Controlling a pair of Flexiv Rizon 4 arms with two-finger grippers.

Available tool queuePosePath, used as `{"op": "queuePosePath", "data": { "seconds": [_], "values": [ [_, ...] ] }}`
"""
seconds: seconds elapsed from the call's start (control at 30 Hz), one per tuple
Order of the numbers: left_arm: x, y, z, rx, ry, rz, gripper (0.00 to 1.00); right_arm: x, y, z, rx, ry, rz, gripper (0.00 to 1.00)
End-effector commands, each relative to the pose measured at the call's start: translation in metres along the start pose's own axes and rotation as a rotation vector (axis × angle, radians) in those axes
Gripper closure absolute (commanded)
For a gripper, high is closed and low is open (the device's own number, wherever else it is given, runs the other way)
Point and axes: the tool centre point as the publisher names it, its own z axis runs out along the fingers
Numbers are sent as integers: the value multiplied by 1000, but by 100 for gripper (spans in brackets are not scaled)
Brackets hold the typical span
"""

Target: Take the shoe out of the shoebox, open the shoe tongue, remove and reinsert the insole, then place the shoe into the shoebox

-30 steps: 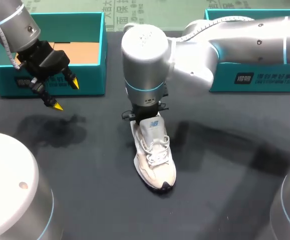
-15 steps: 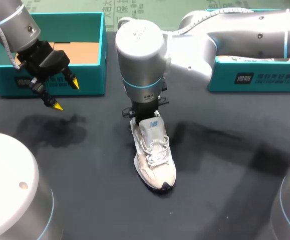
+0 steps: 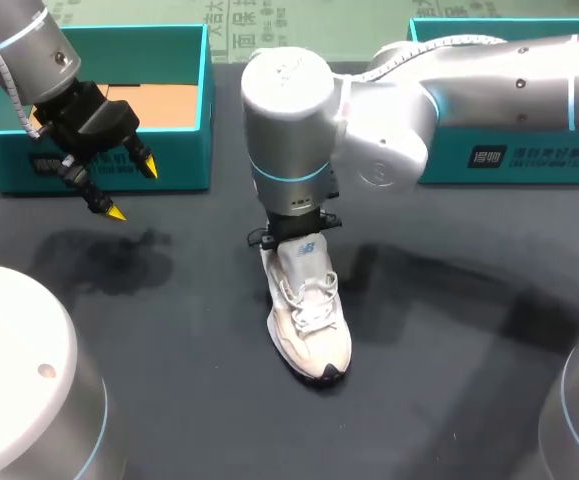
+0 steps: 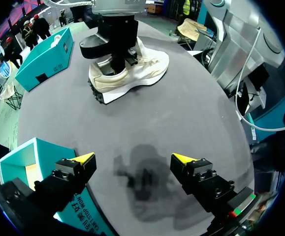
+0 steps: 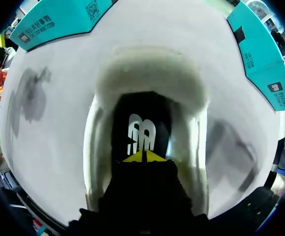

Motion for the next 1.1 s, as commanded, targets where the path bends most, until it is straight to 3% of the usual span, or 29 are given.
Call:
{"op": "queuePosePath", "data": {
  "seconds": [0.03,0.2,0.5,0.67,0.8,1.1],
  "values": [
    [1,0,0,-3,-3,0,0,2,-4,-13,-21,-32,-5,100],
    [1,0,0,-3,-3,0,0,-1,9,-29,-40,-42,-25,100],
    [1,0,0,-3,-3,0,0,-15,22,-28,53,-4,-36,100],
    [1,0,0,-3,-3,0,0,-18,23,-24,157,27,-20,75],
    [1,0,0,-3,-3,0,0,-15,23,-28,179,15,-14,71],
    [1,0,0,-3,-3,0,0,-6,11,-29,228,-6,-4,52]
  ]
}}
